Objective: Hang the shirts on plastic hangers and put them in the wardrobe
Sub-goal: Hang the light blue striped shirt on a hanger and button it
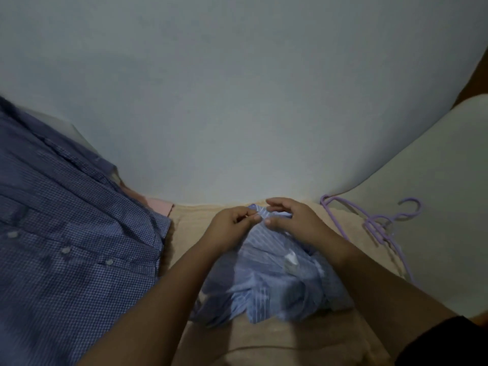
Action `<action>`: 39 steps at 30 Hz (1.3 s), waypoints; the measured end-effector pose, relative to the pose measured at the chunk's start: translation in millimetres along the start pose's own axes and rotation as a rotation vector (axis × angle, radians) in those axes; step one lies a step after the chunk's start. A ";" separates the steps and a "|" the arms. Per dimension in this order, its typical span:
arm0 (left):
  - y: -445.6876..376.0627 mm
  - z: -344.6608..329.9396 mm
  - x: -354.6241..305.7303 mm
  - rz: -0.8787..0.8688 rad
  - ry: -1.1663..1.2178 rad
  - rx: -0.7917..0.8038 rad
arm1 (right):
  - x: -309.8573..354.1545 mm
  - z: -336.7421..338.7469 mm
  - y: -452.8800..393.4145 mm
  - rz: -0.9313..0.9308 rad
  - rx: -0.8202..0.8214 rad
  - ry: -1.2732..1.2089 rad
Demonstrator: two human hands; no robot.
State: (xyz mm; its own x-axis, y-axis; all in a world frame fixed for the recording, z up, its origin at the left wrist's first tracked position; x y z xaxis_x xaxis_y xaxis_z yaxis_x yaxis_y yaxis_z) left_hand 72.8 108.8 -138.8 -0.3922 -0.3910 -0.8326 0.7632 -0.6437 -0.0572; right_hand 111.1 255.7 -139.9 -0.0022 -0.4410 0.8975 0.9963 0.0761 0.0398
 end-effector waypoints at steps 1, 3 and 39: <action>4.1 7.4 -16.6 -0.028 -0.012 0.002 | 11.5 -4.7 2.5 -0.011 0.079 -0.044; 14.1 23.8 -48.5 -0.068 -0.064 -0.002 | 38.8 -9.5 9.2 0.001 0.177 -0.071; 24.4 -30.0 40.8 0.090 -0.368 0.230 | -62.3 -133.1 43.6 -0.414 0.238 -0.203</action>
State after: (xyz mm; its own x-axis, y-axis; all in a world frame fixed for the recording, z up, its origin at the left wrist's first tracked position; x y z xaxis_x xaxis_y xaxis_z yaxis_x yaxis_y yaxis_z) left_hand 90.8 96.8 -190.7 -0.5181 -0.6334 -0.5748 0.6848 -0.7098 0.1649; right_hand 166.1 167.5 -252.6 -0.4324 -0.2963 0.8516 0.8612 0.1440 0.4874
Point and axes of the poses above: each hand's wrist, its own y-axis away from the middle knuckle, its own z-axis out of the back of the hand, x = y × z, the point moved 8 cm from there along -y, towards the middle knuckle, and after that the axes turned 10 degrees about x, right-handed, at the moved point
